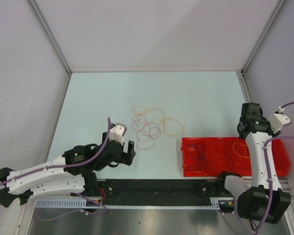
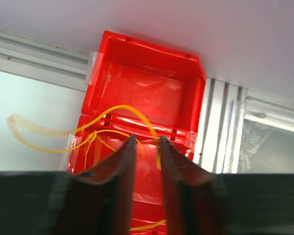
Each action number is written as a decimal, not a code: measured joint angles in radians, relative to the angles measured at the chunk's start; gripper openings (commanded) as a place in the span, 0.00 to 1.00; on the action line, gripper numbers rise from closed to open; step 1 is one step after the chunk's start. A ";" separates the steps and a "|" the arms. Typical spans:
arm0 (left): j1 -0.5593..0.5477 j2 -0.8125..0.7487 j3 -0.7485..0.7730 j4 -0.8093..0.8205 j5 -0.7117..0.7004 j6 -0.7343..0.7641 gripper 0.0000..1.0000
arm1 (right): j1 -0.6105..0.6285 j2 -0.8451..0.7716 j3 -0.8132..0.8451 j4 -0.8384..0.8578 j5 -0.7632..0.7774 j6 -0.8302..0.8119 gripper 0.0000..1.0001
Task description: Untangle the cables
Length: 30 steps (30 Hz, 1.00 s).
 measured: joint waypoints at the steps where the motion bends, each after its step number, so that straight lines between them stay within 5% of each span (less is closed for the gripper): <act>1: 0.000 0.000 0.000 0.000 0.000 -0.002 0.95 | -0.004 -0.011 -0.001 -0.002 -0.011 0.003 0.40; 4: 0.000 0.000 0.000 -0.002 -0.003 -0.002 0.96 | -0.005 -0.076 -0.003 -0.001 -0.066 0.003 0.58; 7: 0.000 -0.003 0.000 -0.004 -0.009 -0.002 0.96 | -0.010 -0.159 -0.003 0.001 -0.130 0.002 0.65; 22: 0.000 0.035 0.001 -0.008 -0.012 -0.005 0.95 | -0.034 -0.290 -0.003 0.089 -0.431 -0.119 0.77; 27: 0.000 0.036 0.039 -0.034 -0.006 -0.004 0.96 | -0.212 -0.257 -0.003 0.093 -0.439 -0.126 0.95; 30: 0.000 0.031 0.062 -0.037 -0.010 0.001 0.96 | -0.360 -0.224 -0.005 0.078 -0.438 -0.095 0.96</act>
